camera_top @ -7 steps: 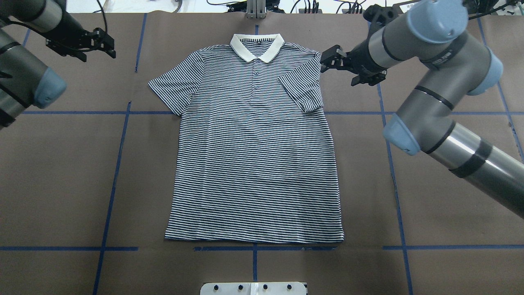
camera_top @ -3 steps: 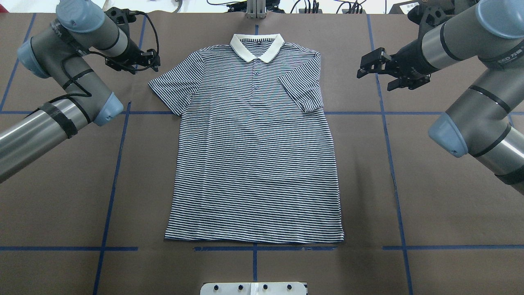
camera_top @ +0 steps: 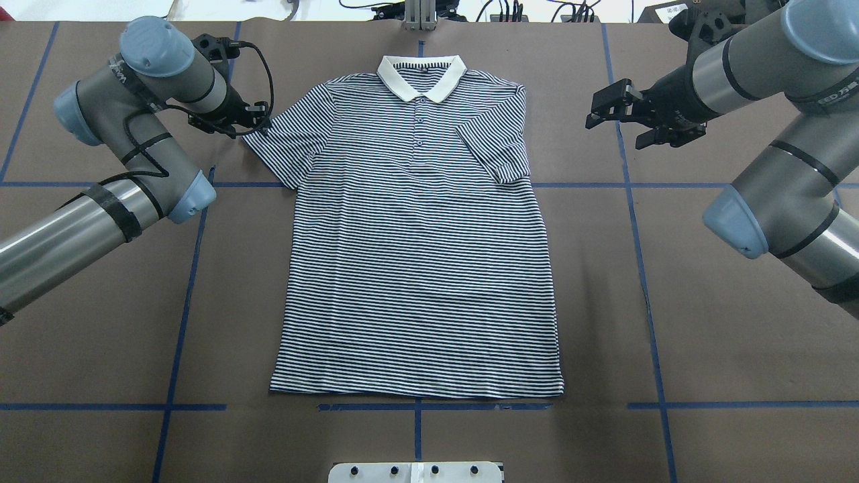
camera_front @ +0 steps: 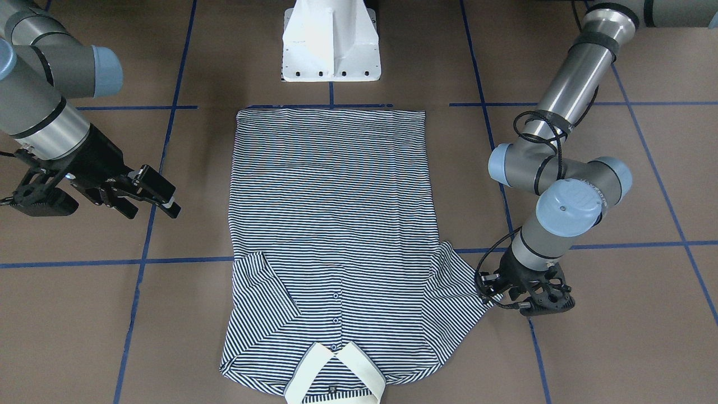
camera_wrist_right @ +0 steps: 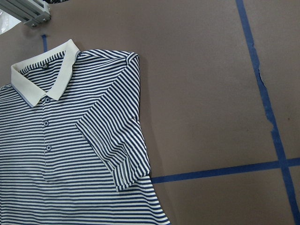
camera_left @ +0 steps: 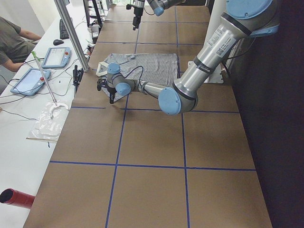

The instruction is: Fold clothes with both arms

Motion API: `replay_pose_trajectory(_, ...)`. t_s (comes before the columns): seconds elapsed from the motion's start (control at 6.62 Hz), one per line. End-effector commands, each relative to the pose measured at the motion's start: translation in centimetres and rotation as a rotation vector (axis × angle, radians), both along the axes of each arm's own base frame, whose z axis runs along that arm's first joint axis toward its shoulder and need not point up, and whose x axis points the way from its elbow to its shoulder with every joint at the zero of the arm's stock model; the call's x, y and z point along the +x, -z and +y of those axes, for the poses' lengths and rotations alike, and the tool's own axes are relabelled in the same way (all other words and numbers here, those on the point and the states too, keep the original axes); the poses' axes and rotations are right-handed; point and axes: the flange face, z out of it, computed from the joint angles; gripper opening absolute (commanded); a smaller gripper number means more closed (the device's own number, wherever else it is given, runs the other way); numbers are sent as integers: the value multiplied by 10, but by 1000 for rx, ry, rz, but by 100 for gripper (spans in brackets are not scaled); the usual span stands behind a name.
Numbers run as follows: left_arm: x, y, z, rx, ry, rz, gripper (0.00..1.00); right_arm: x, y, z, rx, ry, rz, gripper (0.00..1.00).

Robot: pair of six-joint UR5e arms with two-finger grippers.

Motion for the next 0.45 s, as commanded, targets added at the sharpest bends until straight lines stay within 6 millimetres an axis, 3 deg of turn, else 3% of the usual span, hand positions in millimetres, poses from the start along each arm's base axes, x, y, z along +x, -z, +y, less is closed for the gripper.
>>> replay_pose_trajectory(0.0, 2, -4, 2, -5, -3, -5, 45, 1, 3, 1, 5, -3, -2, 100)
replay_pose_trajectory(0.15, 2, -3, 3, -4, -5, -4, 3, 1, 3, 1, 5, -3, -2, 100)
replay_pose_trajectory(0.3, 3, 3, 1, 3, -6, 3, 0, 0, 3, 0, 5, -3, -2, 100)
